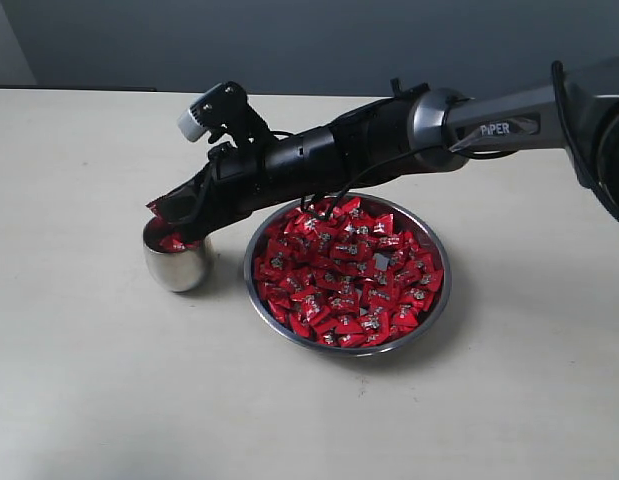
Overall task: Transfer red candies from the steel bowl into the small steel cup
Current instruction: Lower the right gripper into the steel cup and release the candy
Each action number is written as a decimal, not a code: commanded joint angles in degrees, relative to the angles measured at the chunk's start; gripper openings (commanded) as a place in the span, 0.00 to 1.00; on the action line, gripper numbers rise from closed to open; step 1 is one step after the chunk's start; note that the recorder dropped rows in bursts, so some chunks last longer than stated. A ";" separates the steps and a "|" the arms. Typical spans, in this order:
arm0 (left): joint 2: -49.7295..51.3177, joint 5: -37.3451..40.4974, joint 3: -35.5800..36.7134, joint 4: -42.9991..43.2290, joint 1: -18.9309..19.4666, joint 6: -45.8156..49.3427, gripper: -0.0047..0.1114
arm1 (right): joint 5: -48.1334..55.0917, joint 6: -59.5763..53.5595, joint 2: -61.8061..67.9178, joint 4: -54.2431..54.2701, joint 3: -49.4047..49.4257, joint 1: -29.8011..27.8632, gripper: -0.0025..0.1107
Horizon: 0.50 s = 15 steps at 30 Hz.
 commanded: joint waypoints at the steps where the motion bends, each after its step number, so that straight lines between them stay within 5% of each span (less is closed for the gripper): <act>1: -0.26 -0.11 0.22 -0.16 0.03 -0.11 0.04 | 0.02 1.28 -0.02 -0.12 -0.31 -0.20 0.19; 5: -0.26 -0.11 0.22 -0.16 0.03 -0.11 0.04 | 0.02 1.37 -0.02 -0.77 -0.31 -0.20 0.36; 15: -0.26 -0.11 0.22 -0.16 0.03 -0.11 0.04 | -0.20 2.31 -0.02 -0.92 -0.31 -0.20 0.37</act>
